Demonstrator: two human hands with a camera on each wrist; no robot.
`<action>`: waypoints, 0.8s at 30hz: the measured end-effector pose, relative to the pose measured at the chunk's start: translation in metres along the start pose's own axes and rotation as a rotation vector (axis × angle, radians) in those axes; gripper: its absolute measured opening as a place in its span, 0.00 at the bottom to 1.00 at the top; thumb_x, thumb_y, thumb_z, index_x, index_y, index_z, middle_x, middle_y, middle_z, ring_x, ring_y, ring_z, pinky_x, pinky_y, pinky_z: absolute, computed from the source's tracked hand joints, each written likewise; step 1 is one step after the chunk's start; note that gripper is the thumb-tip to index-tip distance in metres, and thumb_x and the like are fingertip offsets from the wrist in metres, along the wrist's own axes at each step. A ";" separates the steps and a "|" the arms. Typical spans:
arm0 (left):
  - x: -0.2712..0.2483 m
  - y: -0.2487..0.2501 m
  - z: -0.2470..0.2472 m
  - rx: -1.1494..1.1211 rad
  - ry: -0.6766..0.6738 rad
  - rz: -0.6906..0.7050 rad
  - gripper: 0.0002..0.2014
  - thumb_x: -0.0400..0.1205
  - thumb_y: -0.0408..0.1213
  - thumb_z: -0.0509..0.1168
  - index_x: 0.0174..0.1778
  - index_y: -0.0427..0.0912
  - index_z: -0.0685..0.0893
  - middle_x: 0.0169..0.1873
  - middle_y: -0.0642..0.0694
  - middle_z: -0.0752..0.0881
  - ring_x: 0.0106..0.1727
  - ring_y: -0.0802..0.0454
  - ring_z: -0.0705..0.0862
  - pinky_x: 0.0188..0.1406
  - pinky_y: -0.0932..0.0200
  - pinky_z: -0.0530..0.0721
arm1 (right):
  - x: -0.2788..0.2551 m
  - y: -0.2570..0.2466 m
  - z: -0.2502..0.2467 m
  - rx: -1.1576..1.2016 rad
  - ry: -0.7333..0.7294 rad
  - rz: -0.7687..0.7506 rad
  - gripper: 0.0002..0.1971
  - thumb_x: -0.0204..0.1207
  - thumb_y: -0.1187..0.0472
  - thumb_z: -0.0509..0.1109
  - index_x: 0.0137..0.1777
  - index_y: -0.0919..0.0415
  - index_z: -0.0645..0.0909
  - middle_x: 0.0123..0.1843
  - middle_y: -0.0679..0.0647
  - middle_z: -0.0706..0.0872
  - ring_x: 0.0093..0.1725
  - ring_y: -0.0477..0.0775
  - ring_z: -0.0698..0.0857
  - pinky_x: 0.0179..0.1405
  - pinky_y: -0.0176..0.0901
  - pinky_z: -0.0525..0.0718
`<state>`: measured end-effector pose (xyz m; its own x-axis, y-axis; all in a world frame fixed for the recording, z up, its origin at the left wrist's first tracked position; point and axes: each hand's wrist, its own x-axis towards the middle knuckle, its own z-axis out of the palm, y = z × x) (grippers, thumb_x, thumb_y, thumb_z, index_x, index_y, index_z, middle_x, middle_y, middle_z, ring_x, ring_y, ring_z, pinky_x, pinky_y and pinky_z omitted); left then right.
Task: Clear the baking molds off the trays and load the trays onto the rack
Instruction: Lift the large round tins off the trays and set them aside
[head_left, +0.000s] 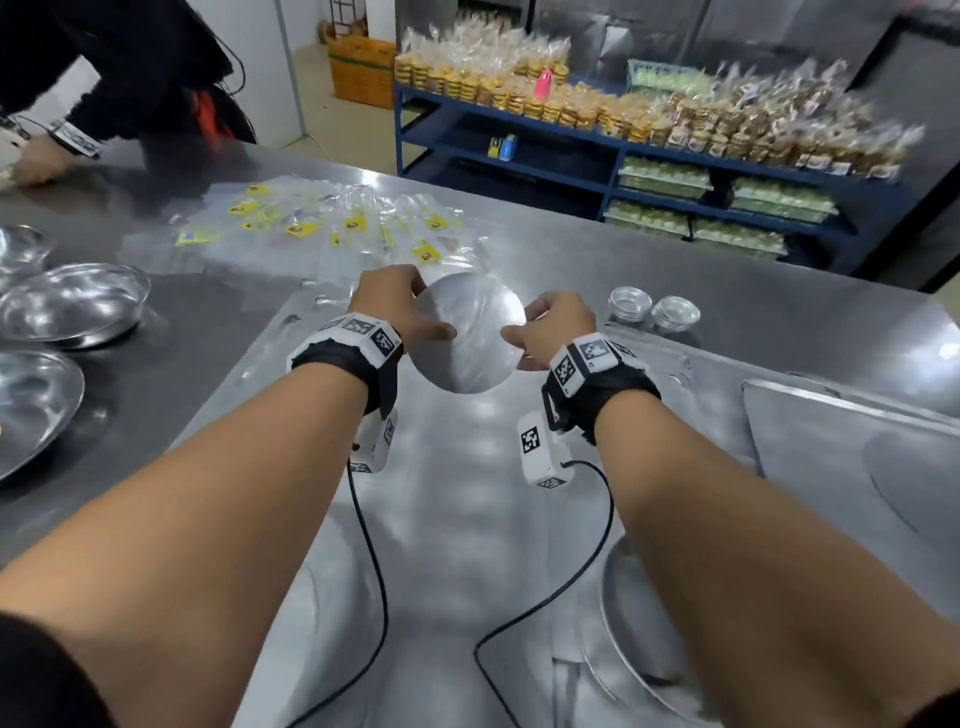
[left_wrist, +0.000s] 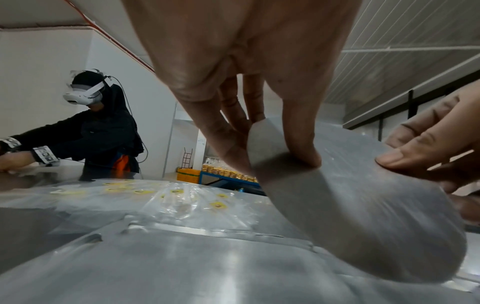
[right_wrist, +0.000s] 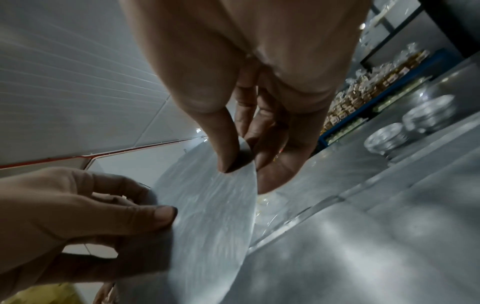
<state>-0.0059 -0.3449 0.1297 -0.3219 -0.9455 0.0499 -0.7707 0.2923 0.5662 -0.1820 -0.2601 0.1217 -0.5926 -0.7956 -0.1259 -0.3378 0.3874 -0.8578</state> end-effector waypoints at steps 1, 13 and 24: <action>-0.014 0.012 0.004 -0.036 -0.010 0.013 0.30 0.60 0.53 0.83 0.54 0.47 0.83 0.49 0.44 0.86 0.48 0.46 0.83 0.45 0.55 0.83 | -0.010 0.006 -0.017 -0.007 0.000 -0.006 0.12 0.65 0.66 0.81 0.45 0.63 0.83 0.42 0.57 0.86 0.40 0.62 0.92 0.35 0.59 0.92; -0.152 0.127 0.068 -0.185 -0.062 0.186 0.13 0.73 0.41 0.78 0.47 0.38 0.88 0.46 0.42 0.89 0.50 0.44 0.87 0.52 0.48 0.87 | -0.115 0.103 -0.183 0.009 -0.024 -0.012 0.14 0.65 0.71 0.83 0.38 0.57 0.81 0.43 0.62 0.86 0.43 0.63 0.91 0.32 0.54 0.91; -0.217 0.146 0.117 -0.092 -0.302 0.321 0.12 0.69 0.38 0.81 0.45 0.47 0.90 0.40 0.51 0.90 0.35 0.61 0.85 0.41 0.62 0.87 | -0.173 0.174 -0.219 -0.070 -0.164 -0.029 0.13 0.67 0.69 0.82 0.51 0.59 0.89 0.41 0.59 0.89 0.44 0.59 0.92 0.41 0.51 0.93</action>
<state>-0.1126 -0.0799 0.1051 -0.6936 -0.7204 0.0006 -0.5576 0.5374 0.6326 -0.2983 0.0468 0.1036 -0.4570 -0.8697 -0.1862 -0.4060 0.3903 -0.8263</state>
